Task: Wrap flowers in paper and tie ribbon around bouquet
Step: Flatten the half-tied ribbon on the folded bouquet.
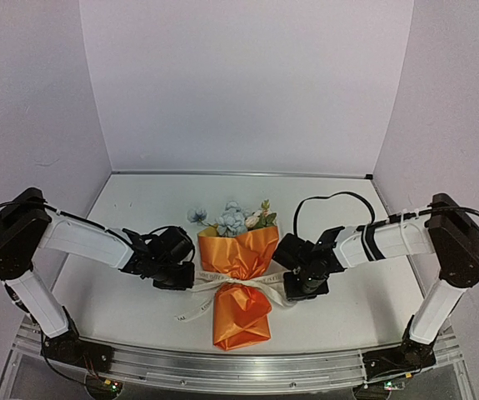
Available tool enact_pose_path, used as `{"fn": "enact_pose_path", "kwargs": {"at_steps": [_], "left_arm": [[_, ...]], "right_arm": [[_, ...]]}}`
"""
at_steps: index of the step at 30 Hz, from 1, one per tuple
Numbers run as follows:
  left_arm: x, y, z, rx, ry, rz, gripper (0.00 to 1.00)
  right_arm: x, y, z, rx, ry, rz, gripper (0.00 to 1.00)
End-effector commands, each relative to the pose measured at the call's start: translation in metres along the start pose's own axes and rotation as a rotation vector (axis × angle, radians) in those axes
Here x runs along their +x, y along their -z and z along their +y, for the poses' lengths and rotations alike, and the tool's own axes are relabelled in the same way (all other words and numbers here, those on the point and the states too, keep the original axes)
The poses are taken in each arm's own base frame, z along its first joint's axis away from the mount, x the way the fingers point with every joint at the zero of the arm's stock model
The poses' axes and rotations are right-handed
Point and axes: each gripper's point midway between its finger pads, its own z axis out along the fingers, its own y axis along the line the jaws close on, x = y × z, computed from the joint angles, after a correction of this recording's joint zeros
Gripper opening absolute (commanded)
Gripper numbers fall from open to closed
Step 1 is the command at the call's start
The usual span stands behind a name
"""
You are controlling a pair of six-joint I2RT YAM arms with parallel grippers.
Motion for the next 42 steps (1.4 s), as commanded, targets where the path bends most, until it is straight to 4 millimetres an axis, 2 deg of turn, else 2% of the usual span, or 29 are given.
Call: {"fn": "enact_pose_path", "kwargs": {"at_steps": [1, 5, 14, 21, 31, 38, 42], "left_arm": [[-0.03, 0.025, 0.007, -0.063, -0.032, -0.102, 0.0], [-0.031, 0.024, 0.016, -0.071, -0.028, -0.095, 0.0], [-0.032, 0.031, 0.052, -0.092, 0.076, -0.104, 0.0], [-0.029, 0.034, 0.075, -0.124, 0.145, -0.114, 0.0], [-0.033, 0.036, 0.093, -0.126, 0.203, -0.123, 0.0], [-0.045, 0.039, 0.109, -0.099, 0.251, -0.146, 0.0], [-0.05, 0.042, 0.11, -0.087, 0.251, -0.154, 0.0]], "right_arm": [[-0.012, 0.017, -0.009, 0.039, 0.015, -0.065, 0.0], [-0.011, 0.016, -0.02, 0.081, 0.004, -0.087, 0.0], [0.002, 0.004, -0.072, 0.229, -0.024, -0.149, 0.0], [0.011, -0.003, -0.09, 0.26, -0.064, -0.148, 0.0], [0.015, -0.001, -0.1, 0.262, -0.081, -0.152, 0.0], [0.017, -0.001, -0.096, 0.244, -0.089, -0.132, 0.0], [0.016, 0.0, -0.092, 0.233, -0.088, -0.123, 0.0]]}}
